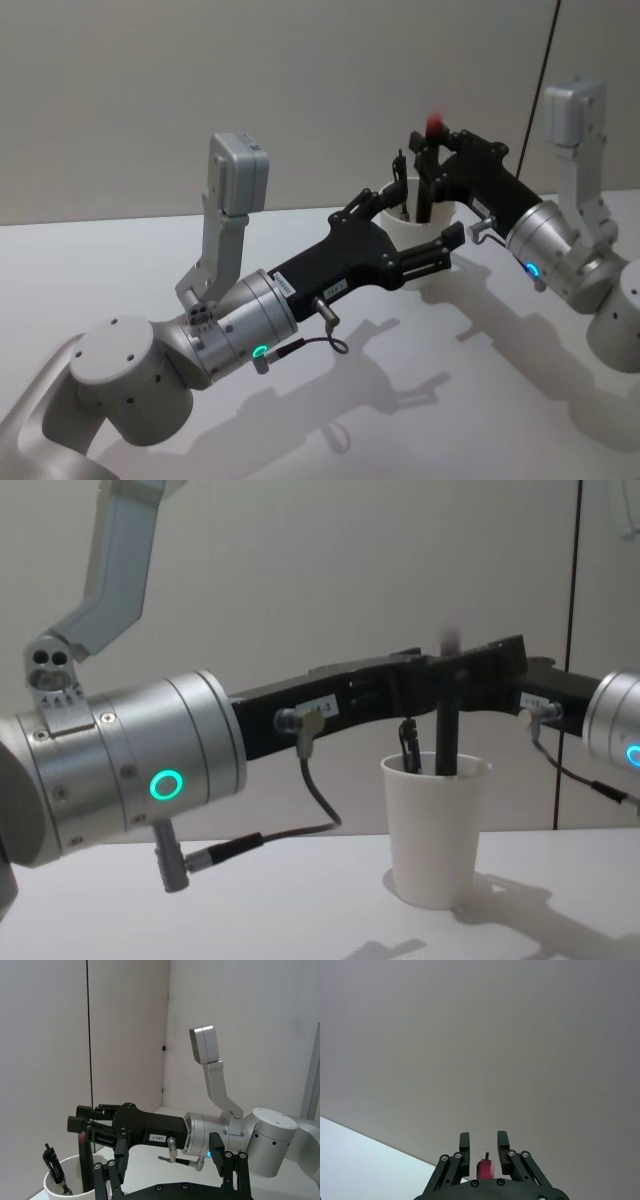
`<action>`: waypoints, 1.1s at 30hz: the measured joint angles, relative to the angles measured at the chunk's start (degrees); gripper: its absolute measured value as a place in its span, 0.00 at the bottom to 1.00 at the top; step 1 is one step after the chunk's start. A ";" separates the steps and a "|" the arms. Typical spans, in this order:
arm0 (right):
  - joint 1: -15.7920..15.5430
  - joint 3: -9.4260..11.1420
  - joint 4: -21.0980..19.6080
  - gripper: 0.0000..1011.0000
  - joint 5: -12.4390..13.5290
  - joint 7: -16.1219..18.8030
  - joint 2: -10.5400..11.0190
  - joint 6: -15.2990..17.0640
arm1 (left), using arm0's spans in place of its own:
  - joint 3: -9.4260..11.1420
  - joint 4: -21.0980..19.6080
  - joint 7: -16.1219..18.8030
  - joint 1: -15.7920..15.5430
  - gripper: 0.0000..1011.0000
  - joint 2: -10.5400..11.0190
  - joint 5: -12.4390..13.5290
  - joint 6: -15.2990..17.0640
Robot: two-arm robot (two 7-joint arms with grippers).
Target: Place the pen into the pen holder.
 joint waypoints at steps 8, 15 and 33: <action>0.35 -0.24 0.91 0.53 -0.99 -0.19 -0.34 -0.27 | 0.00 0.00 0.00 0.00 0.99 0.00 0.00 0.00; 0.51 -0.37 1.31 0.75 -1.45 -0.28 -0.49 -0.37 | 0.00 0.00 0.00 0.00 0.99 0.00 0.00 0.00; -1.43 0.55 -2.29 0.99 0.30 -2.08 1.01 0.45 | 0.00 0.00 0.00 0.00 0.99 0.00 0.00 0.00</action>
